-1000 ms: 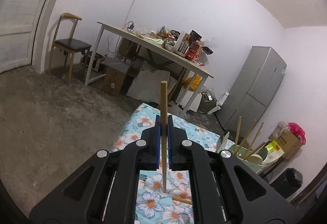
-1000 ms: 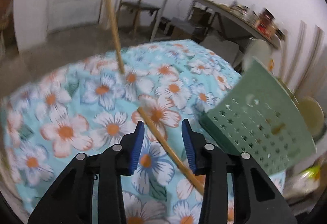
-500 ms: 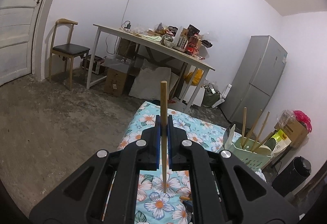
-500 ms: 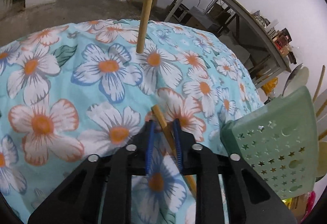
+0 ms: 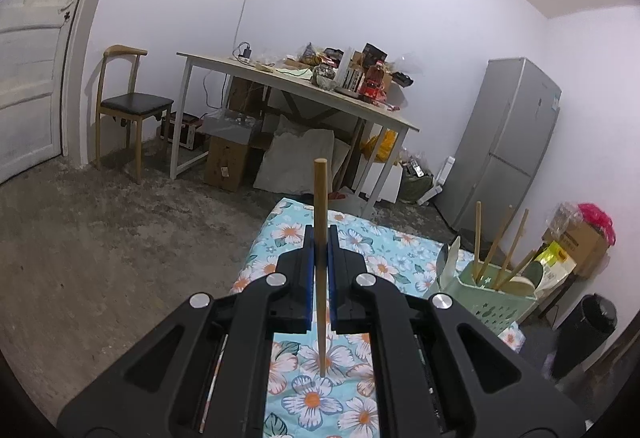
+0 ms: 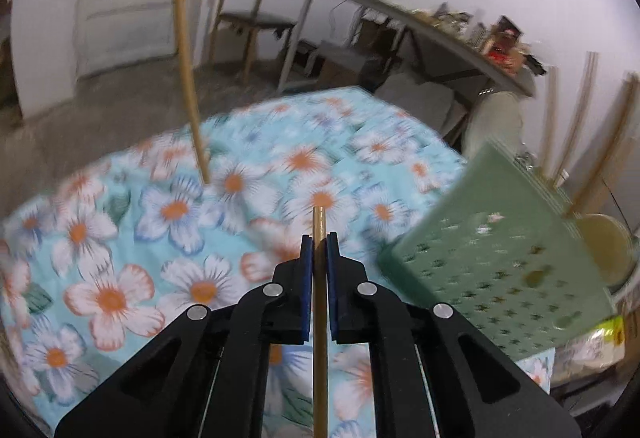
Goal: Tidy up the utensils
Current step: 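Drop the left tool's chopstick into the green holder while the right tool holds its chopstick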
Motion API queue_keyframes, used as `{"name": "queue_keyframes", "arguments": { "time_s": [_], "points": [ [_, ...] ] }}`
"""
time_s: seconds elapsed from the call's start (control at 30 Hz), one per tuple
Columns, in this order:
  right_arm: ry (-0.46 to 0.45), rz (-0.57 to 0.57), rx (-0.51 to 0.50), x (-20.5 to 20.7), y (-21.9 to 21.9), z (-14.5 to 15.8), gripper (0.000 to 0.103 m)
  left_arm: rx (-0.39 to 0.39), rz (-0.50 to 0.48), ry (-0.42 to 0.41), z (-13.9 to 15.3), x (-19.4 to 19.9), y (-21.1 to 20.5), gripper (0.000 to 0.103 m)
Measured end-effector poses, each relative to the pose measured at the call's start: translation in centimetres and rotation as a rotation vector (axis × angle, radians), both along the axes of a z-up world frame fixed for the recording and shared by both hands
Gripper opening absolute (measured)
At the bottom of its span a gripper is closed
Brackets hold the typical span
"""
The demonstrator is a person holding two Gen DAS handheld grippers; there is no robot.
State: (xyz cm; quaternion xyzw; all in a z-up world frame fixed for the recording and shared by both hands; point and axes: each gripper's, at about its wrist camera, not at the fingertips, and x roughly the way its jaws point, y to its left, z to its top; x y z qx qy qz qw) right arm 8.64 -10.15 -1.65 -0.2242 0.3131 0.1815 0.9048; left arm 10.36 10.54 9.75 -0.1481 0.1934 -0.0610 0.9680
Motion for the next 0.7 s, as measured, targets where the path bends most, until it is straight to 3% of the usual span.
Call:
{"name": "queue_keyframes", "arguments": {
  "time_s": [0.27,0.7],
  "points": [
    [-0.095,-0.097,0.176,-0.1,-4.3,5.8,0.007,0.114,0.011,0.040,0.5,0.9,-2.6,0.004],
    [-0.230,-0.170,0.389,-2.2,-9.5,12.4,0.007,0.181,0.000,0.047,1.5,1.1,-4.2,0.004]
  ]
}}
